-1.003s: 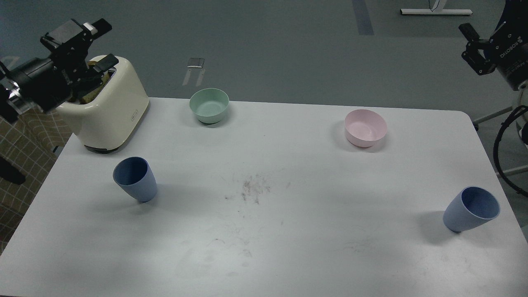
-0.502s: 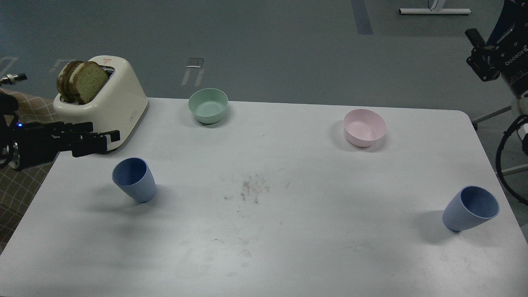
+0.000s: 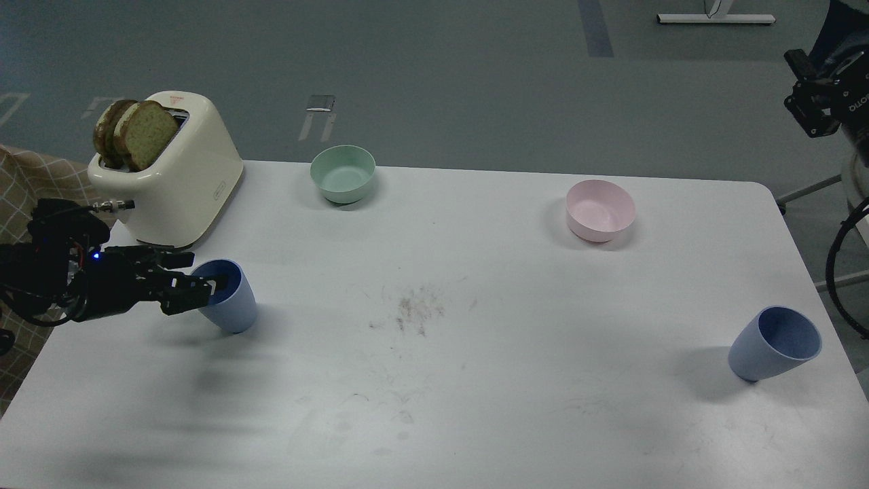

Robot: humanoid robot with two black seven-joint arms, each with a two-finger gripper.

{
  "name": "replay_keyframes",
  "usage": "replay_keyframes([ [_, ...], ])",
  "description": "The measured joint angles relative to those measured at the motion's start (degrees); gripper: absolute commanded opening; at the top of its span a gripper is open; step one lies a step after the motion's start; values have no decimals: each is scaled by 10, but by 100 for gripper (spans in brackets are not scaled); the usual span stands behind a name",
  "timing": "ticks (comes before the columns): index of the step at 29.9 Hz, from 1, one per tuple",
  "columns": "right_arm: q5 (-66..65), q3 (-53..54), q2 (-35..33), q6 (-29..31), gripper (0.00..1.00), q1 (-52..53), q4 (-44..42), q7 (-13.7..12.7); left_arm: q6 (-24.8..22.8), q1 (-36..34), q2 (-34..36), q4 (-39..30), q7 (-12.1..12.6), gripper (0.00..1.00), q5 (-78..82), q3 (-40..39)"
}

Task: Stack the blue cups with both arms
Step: 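Grasp the blue cup nearest the left gripper and lift it, then carry the blue cup to the table center and set it down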

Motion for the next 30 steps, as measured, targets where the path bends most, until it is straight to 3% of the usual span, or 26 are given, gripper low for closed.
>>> replay_keyframes([
  [6, 0, 0, 0, 0, 100, -1, -2, 0, 0, 0, -11, 23, 0, 0, 2, 0],
  [15, 0, 4, -1, 0, 100, -7, -2, 1, -2, -12, -12, 16, 0, 0, 2, 0],
  [18, 1, 20, -1, 0, 100, -20, 0, 1, -13, -47, -12, -1, 0, 0, 1, -1],
  [21, 1, 56, -3, 0, 100, -45, 7, 1, -52, -103, -18, -22, 0, 0, 1, -1],
  [30, 2, 158, -31, 0, 100, -164, 60, 0, -133, -261, -191, -30, 0, 0, 54, 33],
])
